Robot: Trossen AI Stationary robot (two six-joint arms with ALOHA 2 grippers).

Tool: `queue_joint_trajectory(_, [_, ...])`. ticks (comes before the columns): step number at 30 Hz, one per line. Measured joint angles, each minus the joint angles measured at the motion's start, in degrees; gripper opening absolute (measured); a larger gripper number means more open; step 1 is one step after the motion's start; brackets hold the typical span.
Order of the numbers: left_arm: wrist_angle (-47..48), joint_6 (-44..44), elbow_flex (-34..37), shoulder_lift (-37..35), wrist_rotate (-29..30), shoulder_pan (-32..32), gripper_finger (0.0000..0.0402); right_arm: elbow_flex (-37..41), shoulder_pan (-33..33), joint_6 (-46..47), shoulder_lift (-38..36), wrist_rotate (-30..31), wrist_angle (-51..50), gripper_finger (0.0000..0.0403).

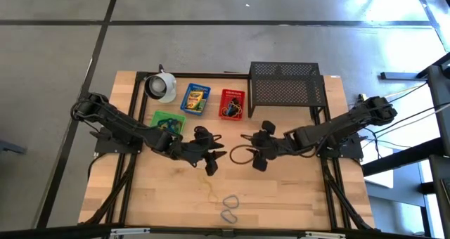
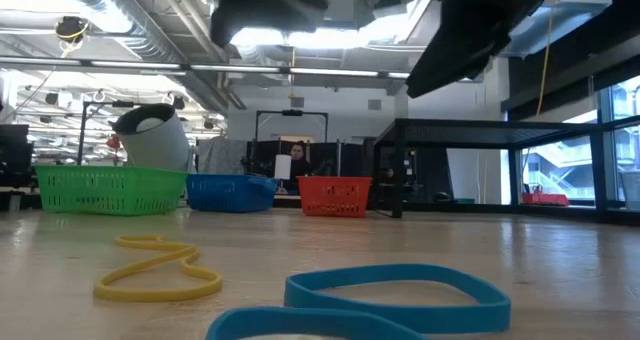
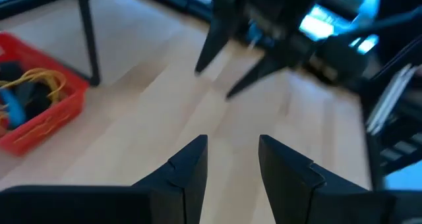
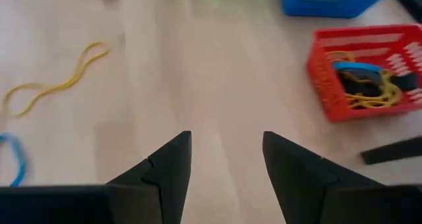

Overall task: Pick & Place Office Desk Supplies
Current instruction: Put the yellow rubber band into the red bin

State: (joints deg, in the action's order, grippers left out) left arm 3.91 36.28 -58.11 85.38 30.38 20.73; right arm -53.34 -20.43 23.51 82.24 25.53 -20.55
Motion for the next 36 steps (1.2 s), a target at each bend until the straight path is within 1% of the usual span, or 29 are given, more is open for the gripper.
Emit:
queue_joint_trajectory(4, [-4.0,0.01,0.0,0.0,-0.01,0.0,0.0129,0.0,-0.82,-2.44,0.0,-4.4,-0.03,0.019])
queue_joint_trajectory(9, [-4.29,0.31,0.0,0.0,0.43,0.0,0.0128,0.0,-1.08,-3.14,0.0,-7.83,-0.03,0.019])
queue_joint_trajectory(14, [-4.74,0.5,0.0,0.0,0.35,-0.22,0.0128,0.0,-1.06,-4.82,-0.02,-8.47,-0.03,0.019])
queue_joint_trajectory(18, [-6.61,0.47,0.0,0.0,-1.46,-0.21,0.0127,0.0,-1.06,-4.9,-0.02,-8.46,-0.03,0.019])
queue_joint_trajectory(22, [-6.74,-1.18,0.0,0.0,-1.04,-0.29,0.0127,0.0,-1.06,-4.92,-0.02,-8.47,-0.01,0.019])
queue_joint_trajectory(25, [-6.67,-3.41,0.0,0.0,-1.48,-0.62,0.0127,0.0,-1.06,-4.94,-0.02,-8.18,0.3,0.019])
queue_joint_trajectory(26, [-6.25,-4.44,-0.01,0.0,-3.12,-0.68,0.0127,0.0,-1.06,-4.95,-0.02,-7.72,0.35,0.019])
queue_joint_trajectory(28, [-4.13,-7.9,-0.02,0.09,-8.34,-0.64,0.0127,0.0,-1.06,-5.05,-0.02,-6.66,0.36,0.019])
queue_joint_trajectory(30, [-3.75,-11.95,-0.09,1.77,-13.07,0.32,0.0126,0.0,-1.06,-5.1,-0.02,-6.48,0.36,0.019])
queue_joint_trajectory(31, [-3.28,-14.06,-0.07,2.84,-14.34,1.21,0.0126,0.0,-1.06,-5.1,-0.02,-6.48,0.36,0.019])
queue_joint_trajectory(36, [-2.57,-24.75,0.0,9.88,-15.13,4.93,0.0128,0.0,-1.06,-5.99,-0.02,-6.46,0.37,0.019])
